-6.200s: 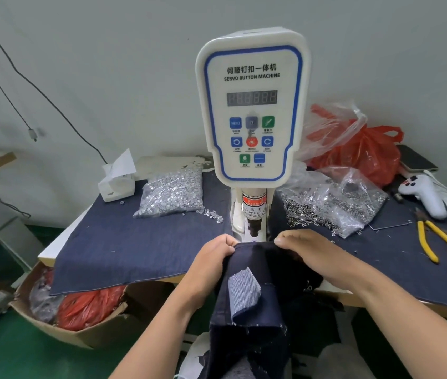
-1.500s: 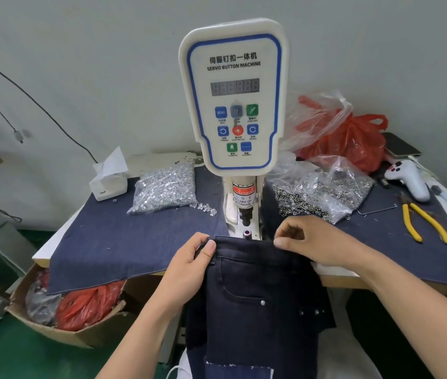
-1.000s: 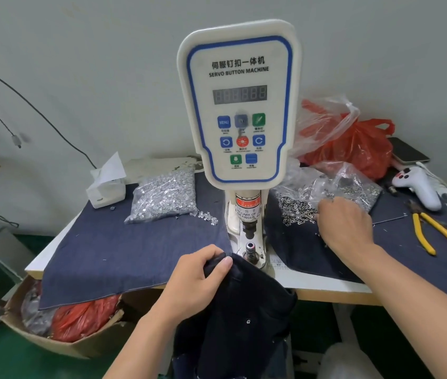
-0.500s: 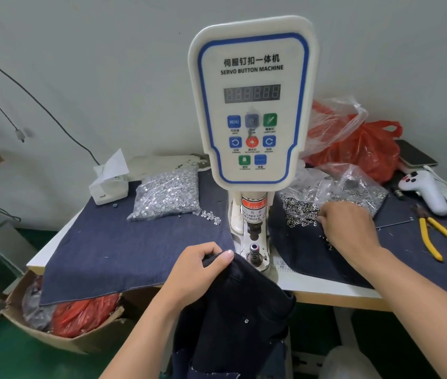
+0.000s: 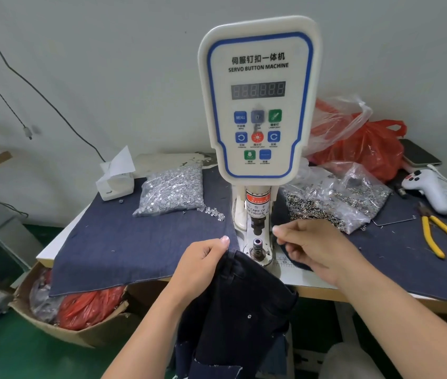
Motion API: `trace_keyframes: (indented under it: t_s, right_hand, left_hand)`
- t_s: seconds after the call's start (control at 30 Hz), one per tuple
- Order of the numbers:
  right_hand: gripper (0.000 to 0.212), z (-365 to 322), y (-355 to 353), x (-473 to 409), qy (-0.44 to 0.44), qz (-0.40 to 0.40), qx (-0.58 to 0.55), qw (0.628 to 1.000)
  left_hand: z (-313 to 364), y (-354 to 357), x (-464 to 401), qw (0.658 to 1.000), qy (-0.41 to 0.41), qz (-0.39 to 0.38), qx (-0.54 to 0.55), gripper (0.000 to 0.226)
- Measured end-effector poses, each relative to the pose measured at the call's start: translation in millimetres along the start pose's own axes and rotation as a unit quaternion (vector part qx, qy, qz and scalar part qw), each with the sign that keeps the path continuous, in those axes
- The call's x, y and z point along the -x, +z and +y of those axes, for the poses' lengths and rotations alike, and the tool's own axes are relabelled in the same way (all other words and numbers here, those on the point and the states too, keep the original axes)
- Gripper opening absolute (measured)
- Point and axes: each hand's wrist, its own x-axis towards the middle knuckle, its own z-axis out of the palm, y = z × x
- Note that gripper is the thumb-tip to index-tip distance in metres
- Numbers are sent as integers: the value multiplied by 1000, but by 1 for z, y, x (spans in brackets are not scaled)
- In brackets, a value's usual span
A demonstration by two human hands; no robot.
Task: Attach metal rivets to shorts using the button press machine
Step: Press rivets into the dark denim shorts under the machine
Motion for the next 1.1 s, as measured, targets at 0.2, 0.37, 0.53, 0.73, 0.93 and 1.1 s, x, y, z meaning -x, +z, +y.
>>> trace_keyframes:
  t_s: [0.2,0.37,0.53,0.73,0.93,1.1]
  right_hand:
    - [8,3,17,7,57,-43,-105,992]
    - [8,3,26,9,95,-53,-175,979]
    - [12,2,27,12,127,-68,-245,959]
    - [18,0,28,16,136,-77,-263,952]
    - [16,8,20,28,59,-85,-191,976]
    - [25,33,1,47,-221,-33,358,907]
  left_hand:
    - [-1,1,1,1000,7,10,-11,54]
    - [-1,1,1,1000,6,11,-15,54]
    - [0,2,2,1000,3,13,-11,52]
    - [1,2,2,1000,5,21,-10,52]
    - [4,0,4,1000,3,5,7,57]
    - [12,7,24,982,-3,-51,184,55]
